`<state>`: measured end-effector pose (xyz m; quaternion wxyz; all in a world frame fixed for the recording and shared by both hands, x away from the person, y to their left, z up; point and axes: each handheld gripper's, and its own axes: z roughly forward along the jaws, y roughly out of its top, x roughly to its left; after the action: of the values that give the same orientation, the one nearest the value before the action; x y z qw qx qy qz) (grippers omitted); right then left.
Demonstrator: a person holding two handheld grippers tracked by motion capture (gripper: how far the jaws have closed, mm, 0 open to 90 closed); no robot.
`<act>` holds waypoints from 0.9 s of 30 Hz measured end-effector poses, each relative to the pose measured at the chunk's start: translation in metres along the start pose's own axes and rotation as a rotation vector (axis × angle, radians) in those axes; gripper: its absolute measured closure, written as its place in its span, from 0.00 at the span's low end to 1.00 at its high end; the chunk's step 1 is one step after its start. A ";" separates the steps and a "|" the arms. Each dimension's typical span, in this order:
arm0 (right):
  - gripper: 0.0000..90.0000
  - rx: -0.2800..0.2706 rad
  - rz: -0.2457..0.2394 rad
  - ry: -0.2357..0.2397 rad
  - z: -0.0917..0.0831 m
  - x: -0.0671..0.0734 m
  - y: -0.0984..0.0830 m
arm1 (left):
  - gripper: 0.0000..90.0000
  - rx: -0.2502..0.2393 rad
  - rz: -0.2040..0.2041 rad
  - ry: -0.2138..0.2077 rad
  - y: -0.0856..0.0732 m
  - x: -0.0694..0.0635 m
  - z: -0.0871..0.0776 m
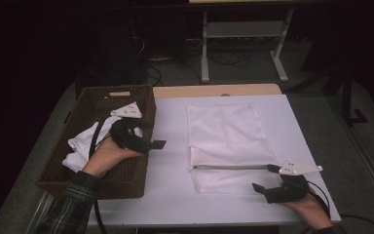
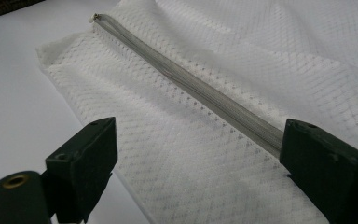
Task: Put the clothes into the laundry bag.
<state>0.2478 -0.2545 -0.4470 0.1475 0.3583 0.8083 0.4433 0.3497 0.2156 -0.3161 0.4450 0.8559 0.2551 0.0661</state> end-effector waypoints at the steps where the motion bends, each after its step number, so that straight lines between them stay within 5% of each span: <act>1: 0.12 0.000 0.000 0.000 0.000 0.000 0.000 | 0.13 0.004 -0.002 0.004 -0.001 0.002 -0.002; 12: 0.12 -0.002 0.003 0.000 0.000 0.000 0.000 | 0.13 0.013 -0.017 0.061 -0.007 0.020 -0.020; 27: 0.12 0.001 0.006 0.000 0.000 -0.001 0.000 | 0.13 0.109 -0.079 0.205 -0.028 0.060 -0.044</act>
<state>0.2482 -0.2550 -0.4473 0.1461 0.3608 0.8074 0.4435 0.3757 0.2908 -0.3191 0.3719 0.8568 0.3359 0.1216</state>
